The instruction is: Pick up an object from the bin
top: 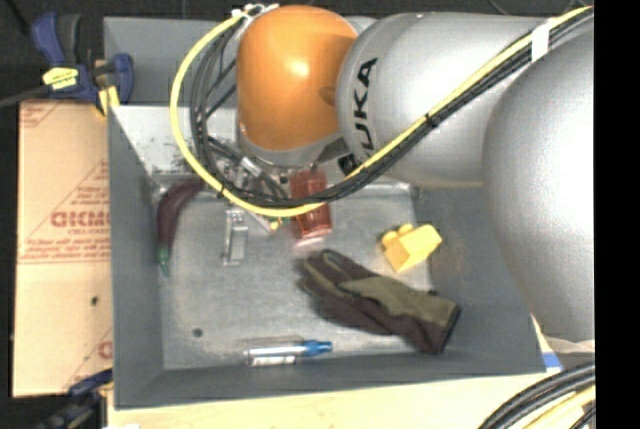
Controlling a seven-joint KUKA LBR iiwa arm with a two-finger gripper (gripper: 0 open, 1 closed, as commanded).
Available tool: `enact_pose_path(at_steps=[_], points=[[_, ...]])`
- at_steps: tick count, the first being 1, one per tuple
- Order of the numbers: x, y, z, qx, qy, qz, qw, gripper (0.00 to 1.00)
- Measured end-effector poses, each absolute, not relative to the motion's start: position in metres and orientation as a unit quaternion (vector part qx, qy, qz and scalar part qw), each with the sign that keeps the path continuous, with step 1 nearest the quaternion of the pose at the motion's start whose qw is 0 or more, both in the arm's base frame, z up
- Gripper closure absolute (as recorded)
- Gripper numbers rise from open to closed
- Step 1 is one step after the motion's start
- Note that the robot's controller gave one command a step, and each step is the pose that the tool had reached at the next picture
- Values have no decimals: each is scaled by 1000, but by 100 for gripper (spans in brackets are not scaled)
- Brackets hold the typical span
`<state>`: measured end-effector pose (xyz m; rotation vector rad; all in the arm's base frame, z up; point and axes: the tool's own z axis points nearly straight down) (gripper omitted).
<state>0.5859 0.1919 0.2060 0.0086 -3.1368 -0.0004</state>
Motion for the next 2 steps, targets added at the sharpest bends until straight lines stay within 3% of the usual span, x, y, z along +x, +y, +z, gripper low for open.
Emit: enact_pose_path(at_steps=[1,2], points=[[587,191,211,1,-1000,-1,-2,0],[576,166,170,-4,-1000,-2,-4,0]])
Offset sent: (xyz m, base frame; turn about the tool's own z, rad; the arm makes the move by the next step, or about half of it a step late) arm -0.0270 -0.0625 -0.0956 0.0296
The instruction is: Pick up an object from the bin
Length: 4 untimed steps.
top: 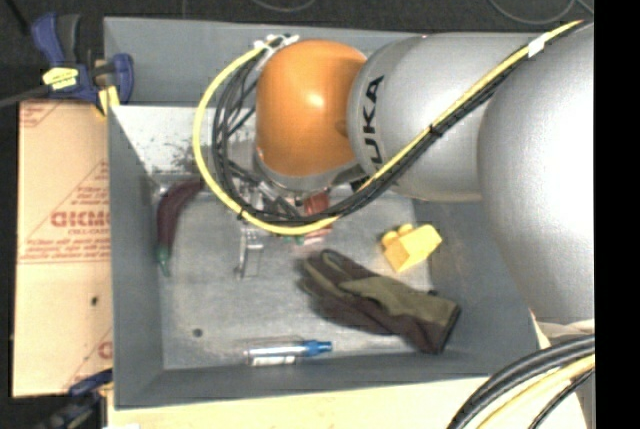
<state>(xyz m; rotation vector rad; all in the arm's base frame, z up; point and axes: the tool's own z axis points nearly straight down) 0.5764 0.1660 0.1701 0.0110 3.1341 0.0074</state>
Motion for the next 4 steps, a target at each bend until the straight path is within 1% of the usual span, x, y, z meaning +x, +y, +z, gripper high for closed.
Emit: enact_pose_path(at_steps=[1,2,3,4], points=[[584,136,152,2,1000,0,-3,0],[594,107,164,-3,1000,2,5,0],[588,89,136,-55,998,0,1,0],[588,53,123,-62,998,2,3,0]])
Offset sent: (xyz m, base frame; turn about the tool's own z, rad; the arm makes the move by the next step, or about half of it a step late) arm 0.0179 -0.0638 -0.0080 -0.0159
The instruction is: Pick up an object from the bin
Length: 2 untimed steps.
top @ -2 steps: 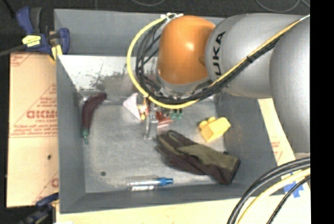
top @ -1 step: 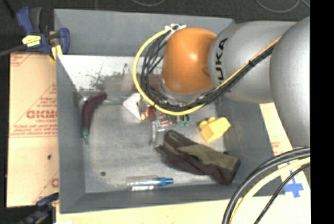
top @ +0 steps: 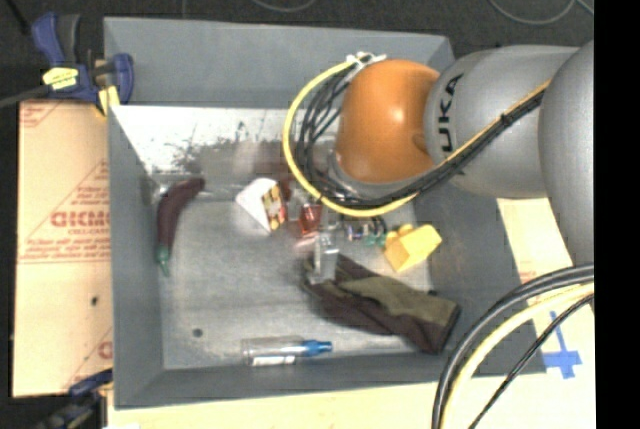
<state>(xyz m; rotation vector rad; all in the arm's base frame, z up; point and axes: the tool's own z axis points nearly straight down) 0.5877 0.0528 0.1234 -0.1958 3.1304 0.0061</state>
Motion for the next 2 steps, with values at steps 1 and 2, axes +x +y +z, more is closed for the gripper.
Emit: enact_pose_path(at_steps=[1,2], points=[[561,25,127,-63,998,0,3,0],[524,-12,75,-66,998,2,3,100]])
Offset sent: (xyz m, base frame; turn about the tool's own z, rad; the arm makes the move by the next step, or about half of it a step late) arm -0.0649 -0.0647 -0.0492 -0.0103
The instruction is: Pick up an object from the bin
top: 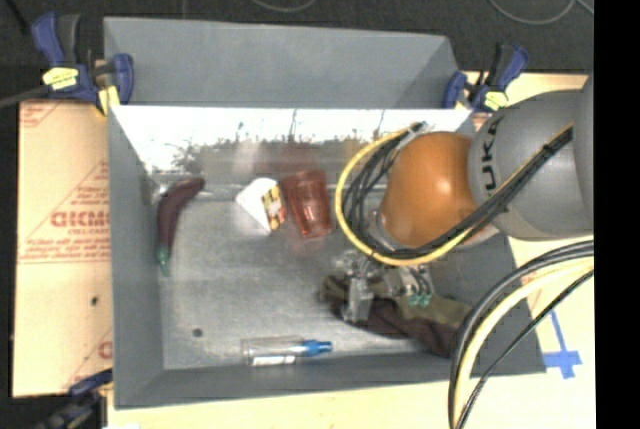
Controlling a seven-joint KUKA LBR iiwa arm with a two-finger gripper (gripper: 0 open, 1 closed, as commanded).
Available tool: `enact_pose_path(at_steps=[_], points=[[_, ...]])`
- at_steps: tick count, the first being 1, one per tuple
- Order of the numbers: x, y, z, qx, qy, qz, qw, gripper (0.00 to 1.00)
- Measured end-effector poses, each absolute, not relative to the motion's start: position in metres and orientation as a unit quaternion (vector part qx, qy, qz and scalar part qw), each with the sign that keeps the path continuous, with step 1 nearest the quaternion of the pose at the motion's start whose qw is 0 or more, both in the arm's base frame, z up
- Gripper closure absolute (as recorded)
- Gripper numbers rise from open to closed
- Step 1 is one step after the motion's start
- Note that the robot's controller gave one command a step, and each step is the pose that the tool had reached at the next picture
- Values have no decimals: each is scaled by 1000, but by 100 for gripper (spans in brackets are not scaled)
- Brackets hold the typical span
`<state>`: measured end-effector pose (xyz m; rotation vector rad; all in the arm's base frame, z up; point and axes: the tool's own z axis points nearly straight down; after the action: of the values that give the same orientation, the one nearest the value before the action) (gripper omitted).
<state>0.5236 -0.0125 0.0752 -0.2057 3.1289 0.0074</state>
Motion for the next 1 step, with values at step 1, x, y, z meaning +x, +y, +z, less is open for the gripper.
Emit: enact_pose_path(at_steps=[1], points=[[524,-13,75,-65,998,2,3,100]])
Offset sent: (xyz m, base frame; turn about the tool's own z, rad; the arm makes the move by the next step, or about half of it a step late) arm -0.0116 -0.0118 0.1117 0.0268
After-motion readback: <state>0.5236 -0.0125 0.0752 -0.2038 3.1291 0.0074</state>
